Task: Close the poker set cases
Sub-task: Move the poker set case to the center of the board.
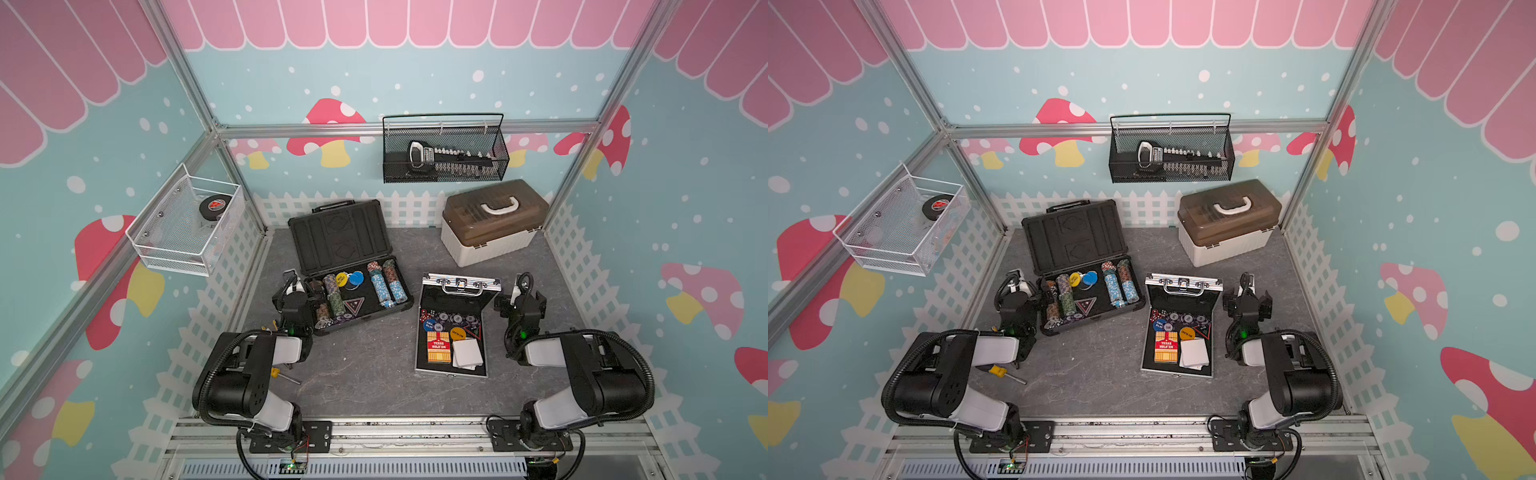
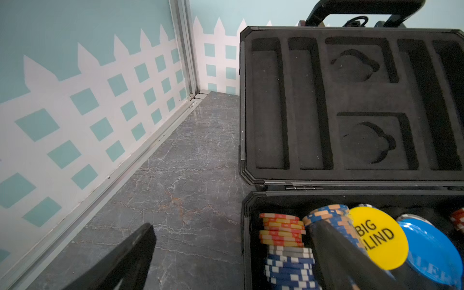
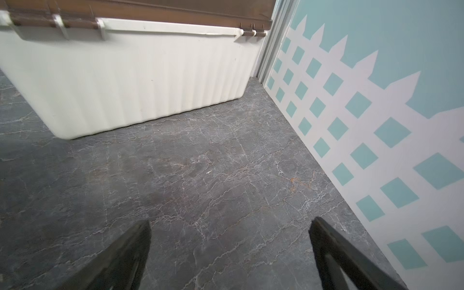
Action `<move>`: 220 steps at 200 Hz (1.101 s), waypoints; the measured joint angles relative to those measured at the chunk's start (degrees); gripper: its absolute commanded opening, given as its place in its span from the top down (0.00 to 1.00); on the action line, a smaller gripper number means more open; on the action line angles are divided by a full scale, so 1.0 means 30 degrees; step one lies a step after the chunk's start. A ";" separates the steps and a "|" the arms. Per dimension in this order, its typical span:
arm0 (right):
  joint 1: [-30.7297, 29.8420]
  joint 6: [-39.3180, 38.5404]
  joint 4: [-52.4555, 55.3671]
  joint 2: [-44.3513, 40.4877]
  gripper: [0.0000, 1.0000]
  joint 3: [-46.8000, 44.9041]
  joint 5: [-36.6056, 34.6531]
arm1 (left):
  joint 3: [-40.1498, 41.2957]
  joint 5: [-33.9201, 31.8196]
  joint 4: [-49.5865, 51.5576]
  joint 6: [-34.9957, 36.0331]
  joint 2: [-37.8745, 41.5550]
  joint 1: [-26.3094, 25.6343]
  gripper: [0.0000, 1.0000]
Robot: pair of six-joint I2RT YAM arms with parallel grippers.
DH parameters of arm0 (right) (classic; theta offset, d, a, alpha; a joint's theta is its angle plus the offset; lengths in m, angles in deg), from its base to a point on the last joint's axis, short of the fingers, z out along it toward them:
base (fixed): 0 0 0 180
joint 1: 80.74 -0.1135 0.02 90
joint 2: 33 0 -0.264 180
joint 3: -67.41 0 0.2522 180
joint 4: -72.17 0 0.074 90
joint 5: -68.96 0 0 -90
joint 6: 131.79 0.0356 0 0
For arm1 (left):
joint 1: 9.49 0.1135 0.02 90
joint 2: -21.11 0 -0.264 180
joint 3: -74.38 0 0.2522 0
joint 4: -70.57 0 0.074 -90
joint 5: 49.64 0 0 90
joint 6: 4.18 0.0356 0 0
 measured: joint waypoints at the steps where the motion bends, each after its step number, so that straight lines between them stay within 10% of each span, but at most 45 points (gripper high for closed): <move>1: 0.0000 0.0000 0.0000 0.0000 0.01 0.0000 0.0000 | 0.0000 0.0000 0.0000 0.0000 0.0000 0.0000 0.01; 220: 0.0000 0.0000 0.0000 0.0000 0.01 0.0000 0.0000 | 0.0073 -0.0146 0.0306 0.0007 0.0423 -0.0029 0.01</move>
